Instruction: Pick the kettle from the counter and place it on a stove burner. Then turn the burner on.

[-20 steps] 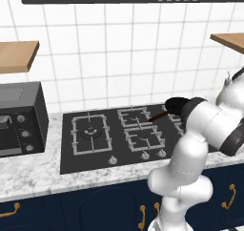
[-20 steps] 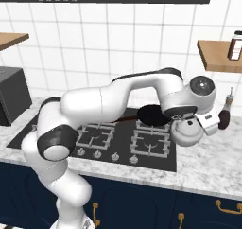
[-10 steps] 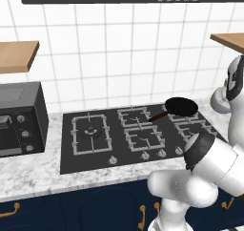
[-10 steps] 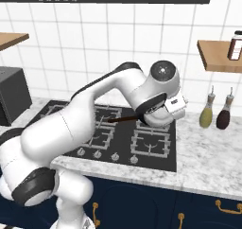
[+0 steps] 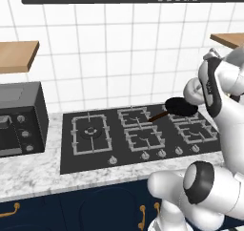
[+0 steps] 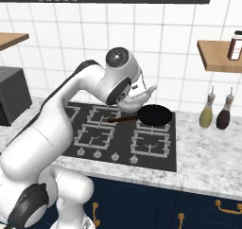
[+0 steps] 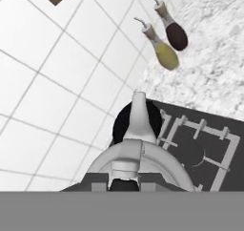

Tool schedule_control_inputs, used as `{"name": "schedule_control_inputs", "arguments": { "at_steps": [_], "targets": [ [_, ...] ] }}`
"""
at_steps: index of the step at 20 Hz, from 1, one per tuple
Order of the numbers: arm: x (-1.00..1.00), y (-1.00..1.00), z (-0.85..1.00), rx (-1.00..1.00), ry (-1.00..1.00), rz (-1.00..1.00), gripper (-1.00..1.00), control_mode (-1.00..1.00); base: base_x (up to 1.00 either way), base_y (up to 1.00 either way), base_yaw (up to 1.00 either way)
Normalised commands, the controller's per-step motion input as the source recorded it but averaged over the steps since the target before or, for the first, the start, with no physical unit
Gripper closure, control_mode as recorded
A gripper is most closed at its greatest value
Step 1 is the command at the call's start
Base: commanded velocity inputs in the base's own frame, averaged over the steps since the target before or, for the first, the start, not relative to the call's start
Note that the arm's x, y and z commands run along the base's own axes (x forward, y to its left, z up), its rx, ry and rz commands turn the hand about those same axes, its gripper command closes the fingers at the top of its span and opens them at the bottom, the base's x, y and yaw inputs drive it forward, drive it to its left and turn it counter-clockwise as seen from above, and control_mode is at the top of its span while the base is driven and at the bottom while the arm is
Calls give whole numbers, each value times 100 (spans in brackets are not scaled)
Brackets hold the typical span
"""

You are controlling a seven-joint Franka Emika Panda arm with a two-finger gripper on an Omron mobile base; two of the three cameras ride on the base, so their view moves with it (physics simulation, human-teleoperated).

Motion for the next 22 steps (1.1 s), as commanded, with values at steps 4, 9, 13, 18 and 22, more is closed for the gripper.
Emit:
{"name": "schedule_control_inputs", "arguments": {
  "at_steps": [4,9,13,18,22],
  "targets": [
    [10,100,1,3,0,0,100,-100,0,0,0],
    [13,100,0,2,2,0,100,-100,0,0,0],
    [20,100,0,2,10,0,100,-100,0,0,0],
    [25,100,0,6,19,0,100,-100,0,0,0],
    [43,100,-3,9,29,0,100,-100,0,0,0]
  ]
}}
